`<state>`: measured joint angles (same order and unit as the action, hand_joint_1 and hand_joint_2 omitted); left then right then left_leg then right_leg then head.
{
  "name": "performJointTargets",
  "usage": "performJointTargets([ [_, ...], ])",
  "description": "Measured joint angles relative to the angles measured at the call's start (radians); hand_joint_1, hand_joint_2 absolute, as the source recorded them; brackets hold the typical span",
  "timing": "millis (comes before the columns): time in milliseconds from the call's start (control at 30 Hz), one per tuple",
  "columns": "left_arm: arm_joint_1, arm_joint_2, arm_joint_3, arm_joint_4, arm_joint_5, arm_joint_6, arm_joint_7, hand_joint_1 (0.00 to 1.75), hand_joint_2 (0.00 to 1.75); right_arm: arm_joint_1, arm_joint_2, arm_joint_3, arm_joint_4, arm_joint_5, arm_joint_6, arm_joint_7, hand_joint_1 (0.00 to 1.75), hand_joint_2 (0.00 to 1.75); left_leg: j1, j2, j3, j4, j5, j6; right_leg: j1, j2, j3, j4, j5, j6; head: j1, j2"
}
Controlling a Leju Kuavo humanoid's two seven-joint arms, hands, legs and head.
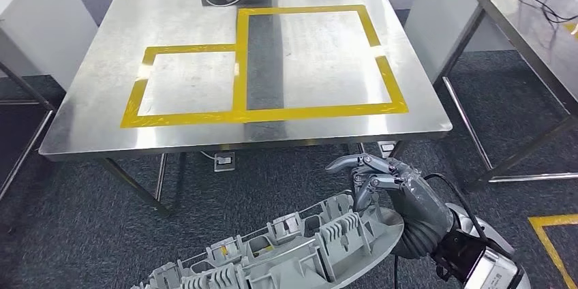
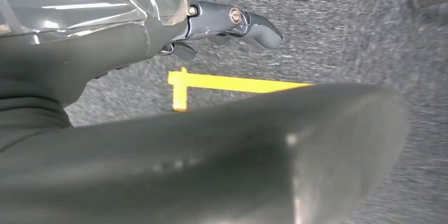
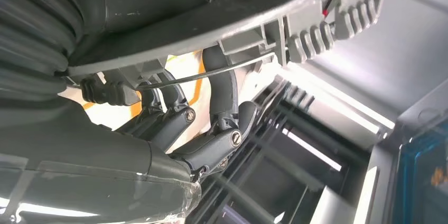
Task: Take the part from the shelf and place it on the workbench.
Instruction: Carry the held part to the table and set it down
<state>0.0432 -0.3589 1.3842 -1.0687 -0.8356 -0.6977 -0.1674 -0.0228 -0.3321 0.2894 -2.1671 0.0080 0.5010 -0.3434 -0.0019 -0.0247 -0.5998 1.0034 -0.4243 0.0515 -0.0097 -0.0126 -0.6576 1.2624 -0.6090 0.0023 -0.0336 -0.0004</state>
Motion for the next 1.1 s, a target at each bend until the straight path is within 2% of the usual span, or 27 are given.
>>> performJointTargets([
  [33, -0.004, 0.001, 0.002, 0.009, -0.003, 0.0, -0.007, 0.0, 0.0, -0.002, 0.0, 0.001, 0.001, -0.001, 0.001, 0.002, 1.75, 1.75, 0.001, -0.017, 0.001, 0.001, 0.0, 0.0, -0.003, 0.004, -0.021, 0.032, -0.004, 0.006, 0.0, 0.0],
  [67, -0.007, 0.002, 0.006, 0.017, -0.007, 0.0, -0.012, 0.0, 0.0, -0.005, 0.001, 0.002, 0.002, -0.002, 0.003, 0.003, 1.75, 1.75, 0.003, -0.034, 0.002, 0.001, -0.001, -0.002, -0.007, 0.007, -0.024, 0.028, 0.008, 0.016, 0.0, 0.0],
  [100, -0.009, 0.004, 0.01, 0.024, -0.01, -0.001, -0.016, 0.0, 0.0, -0.009, 0.001, 0.003, 0.002, -0.005, 0.004, 0.004, 1.75, 1.75, 0.005, -0.05, 0.004, 0.003, -0.002, -0.005, -0.012, 0.011, -0.007, -0.018, 0.035, 0.028, 0.0, 0.0],
  [133, -0.01, 0.006, 0.014, 0.029, -0.015, -0.002, -0.019, 0.0, 0.0, -0.014, 0.001, 0.004, 0.003, -0.007, 0.006, 0.006, 1.75, 1.75, 0.008, -0.064, 0.005, 0.007, -0.005, -0.01, -0.018, 0.022, 0.022, -0.089, 0.071, 0.042, 0.001, 0.0],
  [167, -0.012, 0.008, 0.019, 0.033, -0.02, -0.004, -0.021, 0.0, 0.0, -0.018, 0.002, 0.005, 0.004, -0.009, 0.008, 0.008, 1.75, 1.75, 0.008, -0.076, 0.003, 0.014, -0.009, -0.016, -0.023, 0.037, 0.049, -0.155, 0.099, 0.05, 0.003, 0.0],
  [200, -0.012, 0.01, 0.022, 0.035, -0.025, -0.005, -0.025, 0.0, 0.0, -0.022, 0.002, 0.007, 0.005, -0.01, 0.009, 0.009, 1.75, 1.75, 0.008, -0.086, 0.0, 0.021, -0.013, -0.023, -0.025, 0.047, 0.069, -0.203, 0.118, 0.05, 0.004, 0.0],
  [233, -0.013, 0.011, 0.025, 0.036, -0.033, -0.006, -0.03, 0.0, 0.0, -0.026, 0.003, 0.008, 0.006, -0.012, 0.009, 0.011, 1.75, 1.75, 0.008, -0.092, -0.004, 0.025, -0.016, -0.029, -0.025, 0.055, 0.079, -0.226, 0.127, 0.044, 0.005, 0.0],
  [300, -0.012, 0.013, 0.035, 0.038, -0.045, -0.01, -0.039, 0.0, 0.0, -0.034, 0.004, 0.011, 0.009, -0.019, 0.008, 0.011, 1.75, 1.75, 0.011, -0.099, -0.01, 0.027, -0.018, -0.038, -0.022, 0.049, 0.081, -0.229, 0.128, 0.024, 0.005, 0.0],
  [333, -0.013, 0.013, 0.041, 0.039, -0.05, -0.013, -0.042, 0.0, 0.0, -0.038, 0.004, 0.012, 0.01, -0.025, 0.008, 0.01, 1.75, 1.75, 0.012, -0.089, -0.012, 0.03, -0.02, -0.042, -0.022, 0.047, 0.083, -0.23, 0.129, 0.018, 0.004, 0.0],
  [367, -0.013, 0.013, 0.046, 0.04, -0.054, -0.018, -0.044, 0.0, 0.0, -0.04, 0.003, 0.013, 0.011, -0.032, 0.007, 0.007, 1.75, 1.75, 0.012, -0.068, -0.019, 0.044, -0.029, -0.047, -0.023, 0.044, 0.086, -0.231, 0.129, 0.013, 0.002, 0.0],
  [400, -0.015, 0.012, 0.05, 0.039, -0.058, -0.026, -0.047, 0.0, 0.0, -0.041, 0.003, 0.013, 0.011, -0.039, 0.005, 0.003, 1.75, 1.75, 0.012, -0.041, -0.034, 0.077, -0.045, -0.051, -0.025, 0.041, 0.089, -0.232, 0.128, 0.007, -0.001, 0.0],
  [467, -0.02, 0.011, 0.053, 0.039, -0.066, -0.045, -0.054, 0.0, 0.0, -0.039, 0.0, 0.012, 0.012, -0.049, 0.0, -0.01, 1.75, 1.75, 0.013, 0.006, -0.096, 0.197, -0.097, -0.058, -0.02, 0.031, 0.093, -0.232, 0.123, -0.002, -0.007, 0.0],
  [500, -0.022, 0.01, 0.055, 0.039, -0.073, -0.054, -0.058, 0.0, 0.0, -0.038, -0.001, 0.012, 0.012, -0.051, -0.002, -0.015, 1.75, 1.75, 0.014, 0.015, -0.132, 0.263, -0.118, -0.059, -0.017, 0.027, 0.095, -0.232, 0.12, -0.006, -0.008, 0.0],
  [533, -0.024, 0.01, 0.058, 0.038, -0.079, -0.061, -0.063, 0.0, 0.0, -0.037, -0.002, 0.012, 0.012, -0.051, -0.003, -0.018, 1.75, 1.75, 0.015, 0.019, -0.158, 0.305, -0.124, -0.059, -0.015, 0.023, 0.097, -0.232, 0.118, -0.008, -0.008, 0.0],
  [567, -0.024, 0.009, 0.062, 0.038, -0.086, -0.067, -0.068, 0.0, 0.0, -0.036, -0.001, 0.012, 0.012, -0.051, -0.004, -0.02, 1.75, 1.75, 0.015, 0.02, -0.166, 0.31, -0.112, -0.057, -0.013, 0.02, 0.101, -0.232, 0.115, -0.01, -0.008, 0.0],
  [600, -0.023, 0.009, 0.065, 0.037, -0.092, -0.072, -0.072, 0.0, 0.0, -0.036, -0.001, 0.012, 0.012, -0.049, -0.004, -0.02, 1.75, 1.75, 0.014, 0.02, -0.153, 0.275, -0.081, -0.053, -0.011, 0.018, 0.106, -0.232, 0.111, -0.011, -0.008, 0.0],
  [633, -0.023, 0.009, 0.069, 0.035, -0.095, -0.075, -0.075, 0.0, 0.0, -0.036, 0.0, 0.011, 0.012, -0.048, -0.004, -0.02, 1.75, 1.75, 0.012, 0.021, -0.123, 0.207, -0.041, -0.045, -0.009, 0.017, 0.112, -0.233, 0.107, -0.011, -0.008, 0.0],
  [700, -0.024, 0.009, 0.073, 0.028, -0.102, -0.08, -0.082, 0.0, 0.0, -0.037, 0.001, 0.009, 0.011, -0.045, -0.004, -0.018, 1.75, 1.75, 0.003, 0.027, -0.063, 0.082, 0.001, -0.027, -0.006, 0.014, 0.121, -0.237, 0.098, -0.008, -0.006, 0.0],
  [733, -0.025, 0.009, 0.074, 0.025, -0.108, -0.083, -0.087, 0.0, 0.0, -0.036, 0.003, 0.007, 0.009, -0.043, -0.004, -0.016, 1.75, 1.75, -0.002, 0.03, -0.046, 0.047, 0.002, -0.02, -0.006, 0.012, 0.122, -0.242, 0.096, -0.004, -0.006, 0.0],
  [800, -0.025, 0.009, 0.075, 0.019, -0.124, -0.091, -0.1, 0.0, 0.0, -0.031, 0.008, 0.003, 0.003, -0.037, -0.005, -0.009, 1.75, 1.75, -0.009, 0.029, -0.03, 0.018, -0.01, -0.01, -0.007, 0.009, 0.13, -0.241, 0.106, 0.012, -0.006, 0.0],
  [867, -0.023, 0.008, 0.076, 0.016, -0.143, -0.096, -0.114, 0.0, 0.0, -0.018, 0.012, -0.004, -0.007, -0.031, -0.006, -0.005, 1.75, 1.75, -0.006, 0.023, 0.002, -0.007, -0.008, 0.0, -0.008, 0.007, 0.136, -0.224, 0.107, 0.024, -0.005, 0.0],
  [900, -0.022, 0.008, 0.077, 0.015, -0.15, -0.096, -0.119, 0.0, 0.0, -0.012, 0.012, -0.009, -0.012, -0.03, -0.006, -0.006, 1.75, 1.75, -0.003, 0.021, 0.018, -0.016, -0.007, 0.004, -0.008, 0.008, 0.126, -0.2, 0.094, 0.025, -0.003, 0.0],
  [933, -0.022, 0.008, 0.077, 0.015, -0.156, -0.097, -0.122, 0.0, 0.0, -0.006, 0.012, -0.014, -0.015, -0.029, -0.006, -0.009, 1.75, 1.75, 0.0, 0.019, 0.029, -0.021, -0.006, 0.007, -0.009, 0.009, 0.101, -0.156, 0.075, 0.025, -0.001, 0.0],
  [1000, -0.023, 0.006, 0.078, 0.015, -0.162, -0.097, -0.126, 0.0, 0.0, 0.005, 0.012, -0.022, -0.018, -0.028, -0.006, -0.016, 1.75, 1.75, 0.001, 0.014, 0.035, -0.022, -0.011, 0.008, -0.011, 0.011, 0.022, -0.036, 0.032, 0.024, 0.001, 0.0],
  [1033, -0.024, 0.004, 0.078, 0.015, -0.163, -0.097, -0.126, 0.0, 0.0, 0.01, 0.011, -0.025, -0.019, -0.028, -0.006, -0.018, 1.75, 1.75, 0.002, 0.012, 0.037, -0.021, -0.015, 0.006, -0.013, 0.011, -0.013, 0.006, 0.021, 0.027, 0.001, 0.0],
  [1067, -0.024, 0.004, 0.078, 0.015, -0.164, -0.097, -0.127, 0.0, 0.0, 0.015, 0.011, -0.027, -0.019, -0.028, -0.006, -0.019, 1.75, 1.75, 0.003, 0.009, 0.042, -0.021, -0.02, 0.003, -0.016, 0.011, -0.034, 0.016, 0.027, 0.036, 0.002, 0.0],
  [1100, -0.023, 0.003, 0.078, 0.015, -0.165, -0.097, -0.127, 0.0, 0.0, 0.019, 0.01, -0.029, -0.019, -0.028, -0.006, -0.019, 1.75, 1.75, 0.005, 0.007, 0.05, -0.02, -0.027, -0.002, -0.02, 0.011, -0.033, -0.014, 0.052, 0.05, 0.001, 0.0],
])
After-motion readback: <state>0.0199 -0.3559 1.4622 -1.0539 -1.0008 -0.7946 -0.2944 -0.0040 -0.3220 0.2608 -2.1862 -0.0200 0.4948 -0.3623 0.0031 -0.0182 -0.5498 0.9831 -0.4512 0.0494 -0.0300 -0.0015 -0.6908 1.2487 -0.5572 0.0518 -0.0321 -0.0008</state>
